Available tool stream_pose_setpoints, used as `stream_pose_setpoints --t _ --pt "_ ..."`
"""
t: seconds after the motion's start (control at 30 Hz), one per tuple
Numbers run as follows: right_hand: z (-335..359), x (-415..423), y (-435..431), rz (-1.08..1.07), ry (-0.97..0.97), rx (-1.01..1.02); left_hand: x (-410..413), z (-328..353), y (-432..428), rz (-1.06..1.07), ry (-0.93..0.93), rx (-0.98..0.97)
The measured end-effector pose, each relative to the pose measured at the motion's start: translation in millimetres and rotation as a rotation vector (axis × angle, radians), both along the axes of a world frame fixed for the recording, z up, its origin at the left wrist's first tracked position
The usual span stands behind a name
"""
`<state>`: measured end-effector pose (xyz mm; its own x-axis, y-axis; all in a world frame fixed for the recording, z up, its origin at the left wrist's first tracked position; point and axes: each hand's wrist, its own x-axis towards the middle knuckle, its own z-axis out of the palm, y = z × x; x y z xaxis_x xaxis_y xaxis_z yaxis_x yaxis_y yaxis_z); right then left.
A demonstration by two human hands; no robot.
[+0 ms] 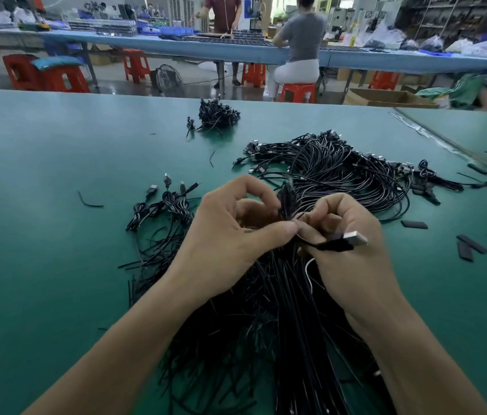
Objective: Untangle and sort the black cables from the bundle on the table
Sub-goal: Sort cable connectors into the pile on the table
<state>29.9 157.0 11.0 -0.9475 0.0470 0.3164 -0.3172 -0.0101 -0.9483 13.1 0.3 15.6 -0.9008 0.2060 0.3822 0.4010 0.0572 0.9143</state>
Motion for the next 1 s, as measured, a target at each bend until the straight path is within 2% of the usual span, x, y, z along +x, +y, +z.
stream_pose_setpoints --t 0.13,0.27,0.37,0.47,0.57,0.67,0.8,1.0 --pt "3.0 0.0 4.4 0.048 -0.024 -0.061 -2.9 -1.8 -4.3 -0.082 0.017 -0.006" --pt "1.1 -2.0 4.7 0.042 -0.070 -0.097 -4.2 -5.8 -4.3 0.056 0.230 -0.222" --pt "2.3 -2.1 4.1 0.086 -0.102 -0.197 -3.3 -6.3 -4.5 0.186 0.444 -0.349" --pt "3.3 -0.3 4.2 0.178 -0.120 -0.328 -5.1 -9.0 -5.3 0.232 0.617 -0.347" --pt "4.4 0.6 2.6 0.199 -0.129 -0.344 -2.9 -11.7 -3.0 0.180 0.678 -0.349" --pt "4.3 0.7 2.0 0.126 -0.091 -0.283 1.1 -12.3 -1.1 0.104 0.605 -0.267" --pt "7.8 2.4 1.0 0.068 -0.005 -0.170 3.8 -9.7 1.9 0.098 0.370 -0.083" --pt "10.1 3.0 3.8 0.021 0.052 -0.029 1.0 -9.0 1.5 0.035 0.096 0.011"
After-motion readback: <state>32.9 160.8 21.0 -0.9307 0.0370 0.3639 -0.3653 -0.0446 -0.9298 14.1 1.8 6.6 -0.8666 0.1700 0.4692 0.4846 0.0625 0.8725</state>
